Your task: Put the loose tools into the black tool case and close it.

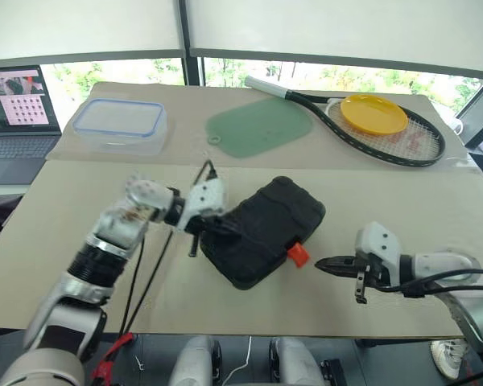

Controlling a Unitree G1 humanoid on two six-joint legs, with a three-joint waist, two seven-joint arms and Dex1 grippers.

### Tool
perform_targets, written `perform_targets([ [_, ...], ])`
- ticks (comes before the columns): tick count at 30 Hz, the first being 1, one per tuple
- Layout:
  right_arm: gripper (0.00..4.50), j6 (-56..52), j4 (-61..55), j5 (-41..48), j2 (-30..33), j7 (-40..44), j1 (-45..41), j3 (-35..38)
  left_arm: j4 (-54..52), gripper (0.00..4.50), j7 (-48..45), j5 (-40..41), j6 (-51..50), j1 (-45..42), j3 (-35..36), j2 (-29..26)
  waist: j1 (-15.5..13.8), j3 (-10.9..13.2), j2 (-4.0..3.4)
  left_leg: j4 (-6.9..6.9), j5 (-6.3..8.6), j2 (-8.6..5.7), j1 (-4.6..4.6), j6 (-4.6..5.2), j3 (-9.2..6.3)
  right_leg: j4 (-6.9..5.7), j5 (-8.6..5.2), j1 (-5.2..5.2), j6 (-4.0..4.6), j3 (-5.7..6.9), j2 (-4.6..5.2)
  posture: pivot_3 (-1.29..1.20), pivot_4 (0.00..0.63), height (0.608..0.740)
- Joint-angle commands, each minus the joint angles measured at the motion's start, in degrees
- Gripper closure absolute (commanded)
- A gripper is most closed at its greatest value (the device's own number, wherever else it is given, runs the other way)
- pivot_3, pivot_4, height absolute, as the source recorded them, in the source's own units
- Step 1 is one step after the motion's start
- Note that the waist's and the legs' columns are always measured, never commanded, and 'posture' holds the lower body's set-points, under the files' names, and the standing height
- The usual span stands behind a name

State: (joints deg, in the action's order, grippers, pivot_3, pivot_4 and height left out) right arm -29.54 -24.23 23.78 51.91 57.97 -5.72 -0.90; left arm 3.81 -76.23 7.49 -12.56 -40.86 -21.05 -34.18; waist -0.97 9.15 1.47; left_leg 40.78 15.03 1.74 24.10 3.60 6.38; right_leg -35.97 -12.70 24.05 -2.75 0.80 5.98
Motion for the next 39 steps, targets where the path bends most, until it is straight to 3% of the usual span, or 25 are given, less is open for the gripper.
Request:
perform_targets([
  [1,4.48,-0.6,0.1,-0.4,-1.0,0.6,-2.8,-2.4,4.7,4.5,2.0,-6.1,3.1,1.5,-3.9,0.3,-0.2,0.0,0.03,0.0,0.01,0.01,-0.03,0.01,0.0,0.0,0.0,-0.03,0.0,0.01,0.01,0.0,0.15,0.738],
  [8,4.48,0.7,4.4,-4.9,-3.4,-0.5,-5.3,-7.6,3.1,4.5,2.7,-4.4,1.6,2.2,-2.5,0.7,-0.1,-0.1,0.0,0.01,0.01,0.05,-0.05,0.03,0.01,-0.08,0.01,-0.02,0.0,0.0,0.02,0.0,0.15,0.738],
  [21,4.48,-1.0,3.8,-6.2,-12.1,-6.4,-5.8,-8.3,2.6,4.5,3.2,-4.3,1.5,2.0,-3.1,2.0,0.3,-0.1,-0.01,0.01,-0.01,0.07,-0.05,-0.01,0.02,-0.13,0.01,0.03,0.0,-0.01,-0.01,0.0,0.15,0.738],
  [24,4.48,-2.9,0.1,-2.8,-15.6,-9.5,-6.0,-4.5,4.3,4.5,3.2,-5.2,2.7,1.5,-4.1,3.1,0.7,-0.1,0.0,0.0,-0.04,0.09,-0.04,-0.07,0.04,-0.12,0.05,0.06,0.08,-0.05,-0.14,0.0,0.15,0.738],
  [39,4.48,-5.6,-7.5,-1.0,-13.4,-11.0,0.8,0.0,8.6,4.5,2.6,-7.8,7.7,1.7,-4.7,4.8,0.7,-0.8,0.04,-0.04,-0.05,0.2,-0.13,-0.1,0.04,-0.07,0.09,0.0,0.16,-0.09,-0.25,0.0,0.15,0.738],
])
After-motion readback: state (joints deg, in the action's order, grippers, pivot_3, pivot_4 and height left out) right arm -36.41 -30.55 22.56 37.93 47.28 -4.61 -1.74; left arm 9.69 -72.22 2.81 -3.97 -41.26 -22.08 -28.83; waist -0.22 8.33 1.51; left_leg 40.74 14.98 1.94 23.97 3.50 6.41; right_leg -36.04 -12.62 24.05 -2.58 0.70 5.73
